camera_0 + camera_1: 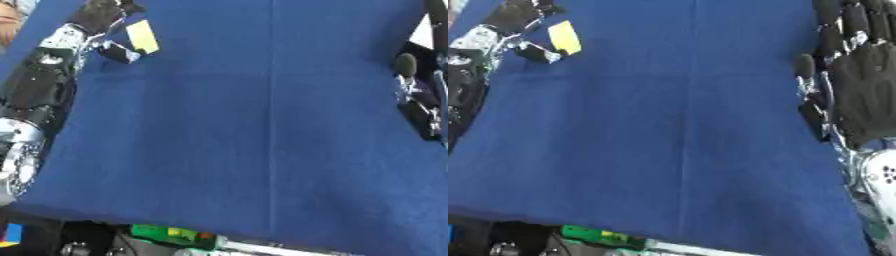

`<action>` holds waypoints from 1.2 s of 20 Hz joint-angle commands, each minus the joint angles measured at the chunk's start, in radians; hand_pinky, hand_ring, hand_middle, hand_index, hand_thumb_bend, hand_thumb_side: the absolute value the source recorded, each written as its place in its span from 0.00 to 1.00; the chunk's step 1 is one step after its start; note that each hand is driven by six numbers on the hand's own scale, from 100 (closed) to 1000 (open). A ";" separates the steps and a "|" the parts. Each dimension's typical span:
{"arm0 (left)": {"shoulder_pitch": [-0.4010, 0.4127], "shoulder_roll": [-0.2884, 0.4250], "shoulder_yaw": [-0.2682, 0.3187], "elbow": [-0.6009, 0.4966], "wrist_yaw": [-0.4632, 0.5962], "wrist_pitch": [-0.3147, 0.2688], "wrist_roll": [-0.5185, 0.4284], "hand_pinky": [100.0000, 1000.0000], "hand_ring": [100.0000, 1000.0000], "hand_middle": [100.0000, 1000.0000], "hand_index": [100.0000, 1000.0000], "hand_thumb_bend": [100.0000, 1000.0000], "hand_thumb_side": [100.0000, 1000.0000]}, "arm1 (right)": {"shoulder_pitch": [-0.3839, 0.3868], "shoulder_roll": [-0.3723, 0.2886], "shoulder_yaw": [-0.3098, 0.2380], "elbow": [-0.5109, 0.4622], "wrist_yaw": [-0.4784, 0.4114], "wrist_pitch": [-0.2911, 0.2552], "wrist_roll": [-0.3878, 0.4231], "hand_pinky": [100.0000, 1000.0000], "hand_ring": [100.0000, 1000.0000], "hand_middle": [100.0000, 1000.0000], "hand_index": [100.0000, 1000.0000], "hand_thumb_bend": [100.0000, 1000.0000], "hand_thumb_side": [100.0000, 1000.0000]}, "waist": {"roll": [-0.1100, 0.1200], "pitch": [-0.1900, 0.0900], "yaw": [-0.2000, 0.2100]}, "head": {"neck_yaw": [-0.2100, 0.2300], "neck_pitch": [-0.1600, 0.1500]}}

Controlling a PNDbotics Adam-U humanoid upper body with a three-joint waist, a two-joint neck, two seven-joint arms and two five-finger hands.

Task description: Pick up the objects with one hand, pass them to the other hand, and then place them into the box on the other side of the table.

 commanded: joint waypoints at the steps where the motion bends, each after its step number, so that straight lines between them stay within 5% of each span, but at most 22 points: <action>1: -0.012 0.031 0.011 0.002 0.037 0.023 -0.027 0.78 0.72 0.74 0.87 0.29 0.22 | -0.007 -0.007 -0.005 -0.021 -0.005 0.001 -0.006 0.90 0.98 0.99 1.00 0.00 0.00 | -0.002 -0.025 0.000 | 0.004 -0.003; 12: -0.005 0.021 -0.007 0.039 0.075 0.050 -0.118 0.74 0.65 0.66 0.81 0.20 0.25 | -0.004 0.000 -0.008 -0.021 -0.016 0.005 -0.015 0.90 0.99 0.99 1.00 0.00 0.00 | -0.004 -0.019 -0.004 | 0.010 -0.003; 16: -0.006 0.015 0.002 0.015 0.095 0.040 -0.099 0.63 0.45 0.44 0.62 0.02 0.18 | -0.001 0.001 -0.009 -0.021 -0.018 0.008 -0.014 0.90 0.99 0.99 1.00 0.00 0.00 | -0.006 -0.020 -0.004 | 0.012 -0.003; 18: -0.007 0.012 0.009 -0.004 0.113 0.031 -0.071 0.58 0.37 0.34 0.52 0.00 0.15 | -0.001 0.000 -0.009 -0.021 -0.018 0.010 -0.014 0.90 0.99 0.99 1.00 0.00 0.00 | -0.006 -0.021 -0.004 | 0.011 -0.003; 24: -0.023 0.003 0.008 -0.091 0.207 -0.055 -0.017 0.56 0.32 0.28 0.45 0.00 0.16 | 0.001 -0.012 -0.010 -0.021 -0.014 0.010 -0.004 0.92 0.98 0.99 1.00 0.00 0.00 | -0.005 -0.030 0.007 | 0.001 -0.003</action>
